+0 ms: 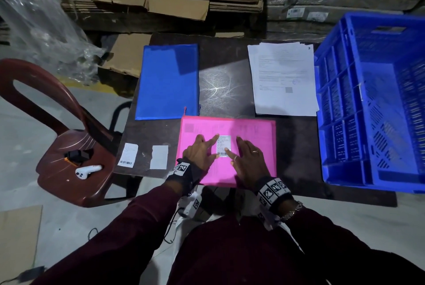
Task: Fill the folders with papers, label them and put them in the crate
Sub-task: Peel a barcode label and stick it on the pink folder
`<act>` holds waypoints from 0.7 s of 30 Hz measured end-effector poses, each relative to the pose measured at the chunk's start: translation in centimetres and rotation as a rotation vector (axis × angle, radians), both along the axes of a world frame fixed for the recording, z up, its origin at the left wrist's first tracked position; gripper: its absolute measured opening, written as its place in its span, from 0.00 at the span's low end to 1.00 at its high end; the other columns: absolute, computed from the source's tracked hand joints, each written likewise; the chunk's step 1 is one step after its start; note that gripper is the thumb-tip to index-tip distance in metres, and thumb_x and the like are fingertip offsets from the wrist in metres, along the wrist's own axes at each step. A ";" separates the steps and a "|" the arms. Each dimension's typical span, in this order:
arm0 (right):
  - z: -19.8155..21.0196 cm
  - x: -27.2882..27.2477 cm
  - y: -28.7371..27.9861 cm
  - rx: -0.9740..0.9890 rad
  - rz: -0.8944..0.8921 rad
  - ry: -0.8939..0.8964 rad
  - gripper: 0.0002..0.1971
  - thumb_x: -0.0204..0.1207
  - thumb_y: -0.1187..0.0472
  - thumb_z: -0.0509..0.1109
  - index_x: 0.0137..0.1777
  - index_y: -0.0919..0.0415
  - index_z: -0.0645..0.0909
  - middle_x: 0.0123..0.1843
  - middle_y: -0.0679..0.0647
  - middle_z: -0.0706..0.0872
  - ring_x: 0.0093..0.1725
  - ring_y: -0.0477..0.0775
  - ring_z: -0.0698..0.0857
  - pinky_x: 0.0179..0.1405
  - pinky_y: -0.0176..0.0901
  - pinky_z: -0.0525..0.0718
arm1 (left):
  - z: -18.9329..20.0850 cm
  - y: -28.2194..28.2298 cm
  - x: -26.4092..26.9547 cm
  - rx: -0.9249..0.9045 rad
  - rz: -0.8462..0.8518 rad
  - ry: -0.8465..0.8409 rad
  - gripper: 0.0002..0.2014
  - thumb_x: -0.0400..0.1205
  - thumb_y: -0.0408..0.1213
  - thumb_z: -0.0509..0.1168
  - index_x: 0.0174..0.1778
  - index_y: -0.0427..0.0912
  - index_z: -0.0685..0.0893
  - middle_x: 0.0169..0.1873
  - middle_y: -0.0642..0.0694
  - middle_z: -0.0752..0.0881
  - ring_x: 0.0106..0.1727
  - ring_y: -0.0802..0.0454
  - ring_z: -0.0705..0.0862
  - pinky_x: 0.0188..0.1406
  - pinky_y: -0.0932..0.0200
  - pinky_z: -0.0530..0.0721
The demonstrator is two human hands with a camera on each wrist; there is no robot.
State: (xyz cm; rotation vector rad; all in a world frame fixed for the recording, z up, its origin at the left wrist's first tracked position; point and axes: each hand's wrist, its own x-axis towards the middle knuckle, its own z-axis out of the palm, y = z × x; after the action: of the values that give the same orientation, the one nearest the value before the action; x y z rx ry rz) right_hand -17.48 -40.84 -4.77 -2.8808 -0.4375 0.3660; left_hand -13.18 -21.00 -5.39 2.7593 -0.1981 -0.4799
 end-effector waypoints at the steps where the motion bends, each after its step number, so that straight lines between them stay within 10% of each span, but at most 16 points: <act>1: 0.0 -0.2 -0.3 -0.013 0.022 0.022 0.29 0.79 0.55 0.69 0.81 0.45 0.68 0.86 0.67 0.57 0.82 0.71 0.62 0.75 0.72 0.69 | 0.0 -0.1 0.0 -0.010 0.013 0.005 0.34 0.78 0.59 0.68 0.80 0.67 0.63 0.52 0.50 0.73 0.40 0.49 0.82 0.41 0.52 0.86; 13: -0.4 -1.7 -0.8 -0.005 0.045 0.032 0.31 0.76 0.58 0.69 0.80 0.49 0.70 0.85 0.67 0.59 0.80 0.72 0.65 0.73 0.72 0.71 | 0.1 -0.1 -0.3 -0.029 0.027 0.000 0.34 0.77 0.64 0.65 0.80 0.67 0.64 0.49 0.51 0.70 0.38 0.50 0.80 0.35 0.52 0.85; 21: -0.3 -0.3 0.0 0.018 -0.061 0.090 0.28 0.86 0.53 0.56 0.86 0.44 0.54 0.88 0.62 0.46 0.86 0.68 0.50 0.82 0.72 0.51 | 0.3 0.0 -0.4 -0.040 0.013 0.022 0.36 0.77 0.61 0.68 0.81 0.67 0.62 0.49 0.52 0.69 0.39 0.51 0.79 0.36 0.53 0.85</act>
State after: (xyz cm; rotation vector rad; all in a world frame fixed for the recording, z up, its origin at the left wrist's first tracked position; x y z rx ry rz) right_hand -17.77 -40.89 -5.05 -2.8391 -0.3352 0.4772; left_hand -13.57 -21.04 -5.12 2.7135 -0.1830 -0.4978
